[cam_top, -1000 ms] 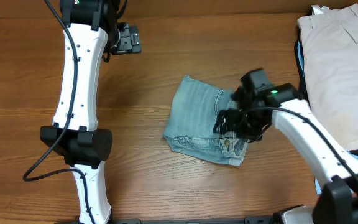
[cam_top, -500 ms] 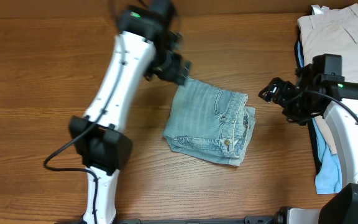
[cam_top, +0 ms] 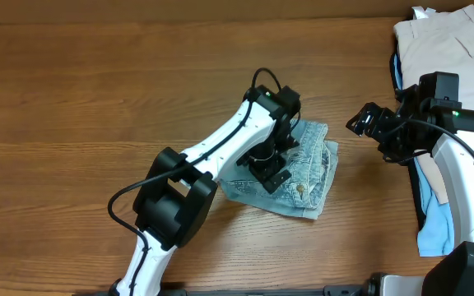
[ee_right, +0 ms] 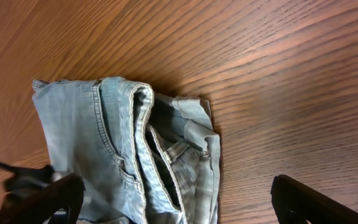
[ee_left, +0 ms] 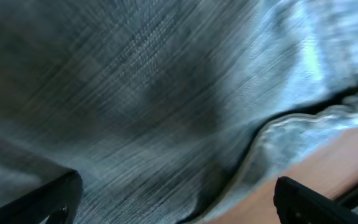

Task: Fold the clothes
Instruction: 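Grasp the folded shorts bundle with the left gripper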

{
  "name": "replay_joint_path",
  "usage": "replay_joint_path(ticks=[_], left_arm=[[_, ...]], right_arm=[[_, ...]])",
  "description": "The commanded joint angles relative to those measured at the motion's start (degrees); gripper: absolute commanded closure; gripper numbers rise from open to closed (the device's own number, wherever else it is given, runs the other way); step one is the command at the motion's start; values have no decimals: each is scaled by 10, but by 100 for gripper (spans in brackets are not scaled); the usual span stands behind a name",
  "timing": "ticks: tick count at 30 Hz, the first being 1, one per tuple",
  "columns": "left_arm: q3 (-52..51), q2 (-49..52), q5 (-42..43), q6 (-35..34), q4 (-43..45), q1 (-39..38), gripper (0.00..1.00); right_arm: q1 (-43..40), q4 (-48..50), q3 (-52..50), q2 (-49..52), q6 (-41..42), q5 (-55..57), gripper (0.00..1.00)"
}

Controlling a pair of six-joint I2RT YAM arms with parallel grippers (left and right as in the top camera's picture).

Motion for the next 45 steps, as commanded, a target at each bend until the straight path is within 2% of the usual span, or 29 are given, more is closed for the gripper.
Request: replay_joint_path(ticks=[1,11,14,16,19,21,24,27,30,45], left_arm=[[-33,-2,-25,23,16,6,0],[-111,-2,-313,21,81,71,0],[-111,-2,-374,21,111,111,0],[-104,-2,-381,17,127,130,0],[-64,-3,-356,5,108,144,0],[-16,-3,-307,-3,76,145,0],[74,-6,-185,0,27,143,0],[160,-7,-8,44,-11,139,0],[194,-7,115,58,-9,137,0],[142,57,111,68,15,91,0]], right_arm=[[-2,5,15,-14,-4,3,0],[-2,5,15,-14,-4,10,0],[-2,5,15,-14,-4,14,0],[-2,5,15,-14,-4,14,0],[-2,5,15,-14,-4,16,0],[-2,5,15,-14,-4,18,0],[-2,5,15,-14,-4,18,0],[-2,4,15,-14,-4,18,0],[-2,4,15,-14,-4,18,0],[-2,2,14,-14,-4,18,0]])
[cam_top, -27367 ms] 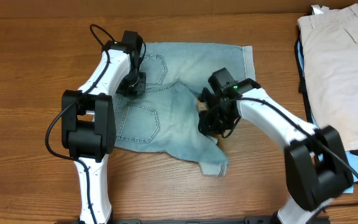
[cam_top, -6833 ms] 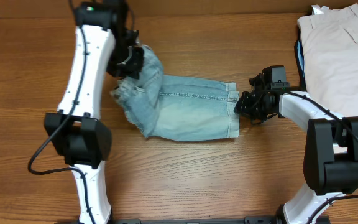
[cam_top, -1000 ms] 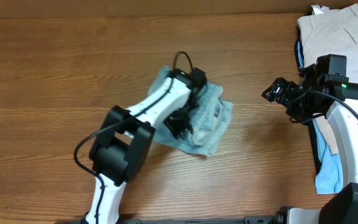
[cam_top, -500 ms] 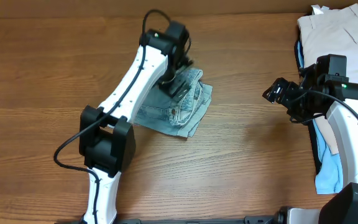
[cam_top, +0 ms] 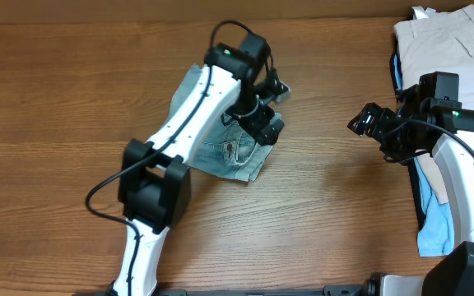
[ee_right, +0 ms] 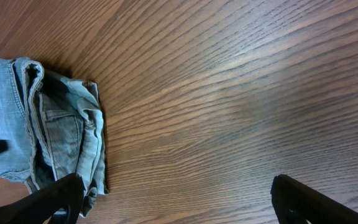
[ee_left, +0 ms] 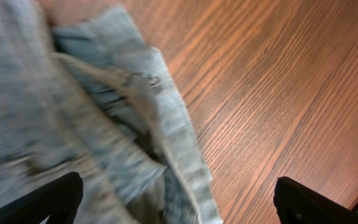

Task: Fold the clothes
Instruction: 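Grasp the folded shorts bundle with the left gripper, then drag the folded shorts to the upper-left table corner with the left gripper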

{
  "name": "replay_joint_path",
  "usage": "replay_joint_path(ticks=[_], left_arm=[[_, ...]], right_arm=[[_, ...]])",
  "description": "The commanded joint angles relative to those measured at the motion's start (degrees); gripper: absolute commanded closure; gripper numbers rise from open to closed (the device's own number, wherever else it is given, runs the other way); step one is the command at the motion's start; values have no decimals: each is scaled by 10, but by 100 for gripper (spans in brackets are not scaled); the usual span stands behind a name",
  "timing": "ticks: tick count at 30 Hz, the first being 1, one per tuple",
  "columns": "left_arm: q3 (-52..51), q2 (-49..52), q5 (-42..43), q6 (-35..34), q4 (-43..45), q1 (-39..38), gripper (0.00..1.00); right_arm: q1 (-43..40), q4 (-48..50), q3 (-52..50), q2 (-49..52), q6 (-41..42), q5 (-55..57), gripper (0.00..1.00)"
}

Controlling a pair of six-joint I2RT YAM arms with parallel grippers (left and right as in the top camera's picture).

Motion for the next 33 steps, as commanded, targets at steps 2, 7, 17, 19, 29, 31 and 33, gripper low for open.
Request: replay_joint_path(ticks=[2,7,17,19,29,31,33], left_arm=[[-14,49,9,13,0,-12,0],[-14,88,-31,12,-14,-16,4],[-15,143,-268,-57,-19,-3,29],[-16,148,-309,-70,-8,8,36],[-16,150,-341,-65,143,127,37],[-16,150,-340,-61,181,161,38],[-16,150,-338,-49,215,192,38]], right_arm=[[-2,2,14,-14,-4,3,0],[-2,2,14,-14,-4,8,0],[-2,2,14,-14,-4,17,0],[-2,2,14,-13,-4,18,0],[-2,2,14,-13,-4,30,0],[-2,2,14,-13,-4,34,0],[-2,2,14,-13,-4,40,0]])
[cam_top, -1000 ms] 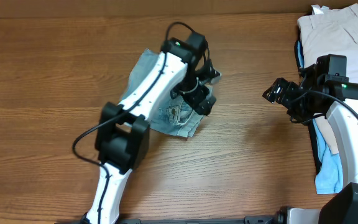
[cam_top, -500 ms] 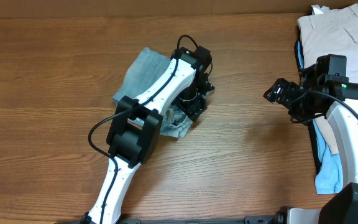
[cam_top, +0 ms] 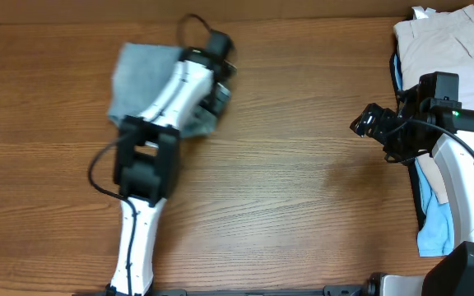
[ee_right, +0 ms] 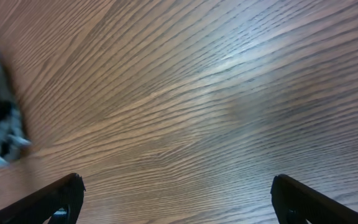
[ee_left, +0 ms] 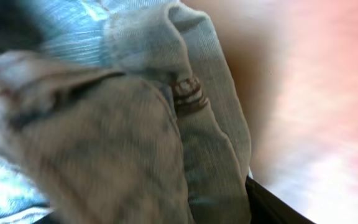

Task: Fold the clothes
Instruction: 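Drag the folded shorts to the upper-left table corner with the left gripper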

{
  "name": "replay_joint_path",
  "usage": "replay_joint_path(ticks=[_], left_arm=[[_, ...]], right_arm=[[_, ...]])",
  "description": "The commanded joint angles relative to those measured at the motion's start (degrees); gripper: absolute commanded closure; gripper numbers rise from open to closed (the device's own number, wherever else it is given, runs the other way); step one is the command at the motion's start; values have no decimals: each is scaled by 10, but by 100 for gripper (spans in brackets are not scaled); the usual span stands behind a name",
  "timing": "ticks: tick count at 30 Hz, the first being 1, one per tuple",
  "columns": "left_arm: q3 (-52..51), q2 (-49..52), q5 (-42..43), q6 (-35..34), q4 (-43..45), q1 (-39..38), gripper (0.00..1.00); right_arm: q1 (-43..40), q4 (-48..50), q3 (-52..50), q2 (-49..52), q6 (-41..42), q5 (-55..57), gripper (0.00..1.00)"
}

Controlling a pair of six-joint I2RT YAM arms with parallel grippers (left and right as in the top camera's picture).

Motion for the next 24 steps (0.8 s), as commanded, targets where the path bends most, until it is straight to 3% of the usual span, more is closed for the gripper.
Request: replay_joint_path(ticks=[1,12,16,24], left_arm=[[-12,42,-55,17,36,74,37],[-12,42,20,128,166,219,38],[-12,43,30,135,144,248,37],[-11,41,85,113,82,252,21]], right_arm=[[-2,3,14,-13,-3,16,0],[-2,3,14,-13,-3,16,0],[-2,9,14,-13,-1,16,0],[-2,17,14,-13,-1,16,0]])
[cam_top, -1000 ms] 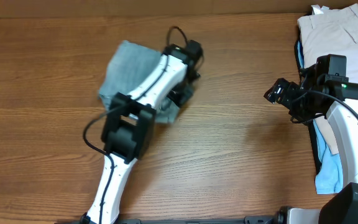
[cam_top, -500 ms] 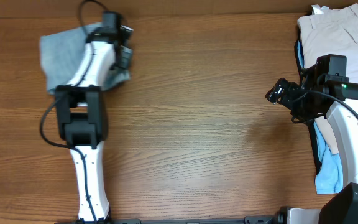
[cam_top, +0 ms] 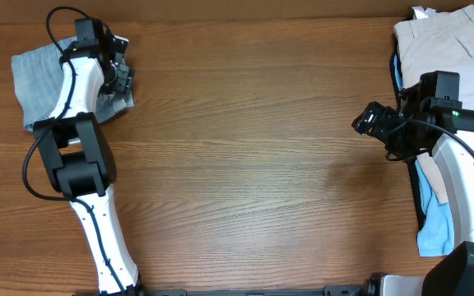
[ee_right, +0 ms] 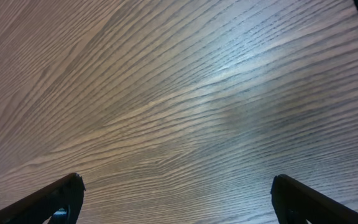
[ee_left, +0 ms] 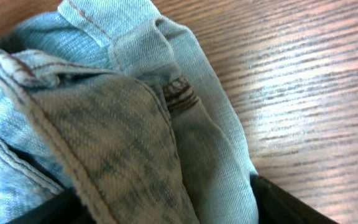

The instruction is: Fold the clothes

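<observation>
The folded denim shorts (cam_top: 39,78) lie at the table's far left corner. My left gripper (cam_top: 120,79) sits at their right edge. In the left wrist view the bunched denim (ee_left: 135,118) fills the space between the fingers, which stand wide apart around it; the left gripper (ee_left: 160,208) is open, and only its right fingertip (ee_left: 284,205) shows clearly. My right gripper (cam_top: 367,122) hovers over bare wood at the right, open, with nothing between its fingers (ee_right: 176,199).
A pile of unfolded clothes lies along the right edge: beige trousers (cam_top: 443,37) at the back and a light blue garment (cam_top: 434,226) nearer the front, under the right arm. The table's back edge (cam_top: 237,18) runs just behind the shorts.
The left gripper and the denim shorts have moved further left, from the back left-centre to the far left corner. The right arm has not moved.
The shorts lay folded at the table's middle with the left gripper pressed onto them. They then appeared further left and back, and later at the back left. They now rest at the far left corner, and the right gripper has stayed open in place.
</observation>
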{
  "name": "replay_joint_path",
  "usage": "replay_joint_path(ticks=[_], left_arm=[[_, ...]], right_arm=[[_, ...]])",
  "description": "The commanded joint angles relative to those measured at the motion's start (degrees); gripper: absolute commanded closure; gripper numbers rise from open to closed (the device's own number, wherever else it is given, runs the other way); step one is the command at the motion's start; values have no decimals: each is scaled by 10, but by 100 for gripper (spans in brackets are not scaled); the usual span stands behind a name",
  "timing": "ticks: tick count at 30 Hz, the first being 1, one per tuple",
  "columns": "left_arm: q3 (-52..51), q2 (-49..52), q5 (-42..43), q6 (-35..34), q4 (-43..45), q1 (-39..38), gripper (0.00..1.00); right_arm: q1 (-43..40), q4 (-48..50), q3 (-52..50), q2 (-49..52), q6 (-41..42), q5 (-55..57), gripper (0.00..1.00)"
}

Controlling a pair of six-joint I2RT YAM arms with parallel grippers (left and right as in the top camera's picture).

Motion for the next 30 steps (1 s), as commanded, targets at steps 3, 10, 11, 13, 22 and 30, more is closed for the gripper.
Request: replay_joint_path(ticks=[3,10,11,13,22,30], left_arm=[[0,13,14,-45,-61,-12,11],[169,-17,13,-240,-223,-8,0],[194,-22,13,-249,-246,-7,0],[238,-30,13,-254,-293,-6,0],[306,-36,-78,-408,-500,37,0],[238,-36,-52,-391,-454,106,1]], right_arm=[[-2,1,14,-13,-2,6,0],[-2,-2,14,-13,-2,6,0],[-2,-4,14,-13,-2,6,0],[-2,-6,14,-13,-2,6,0],[-2,-7,14,-13,-2,6,0],[-2,-7,14,-13,-4,6,0]])
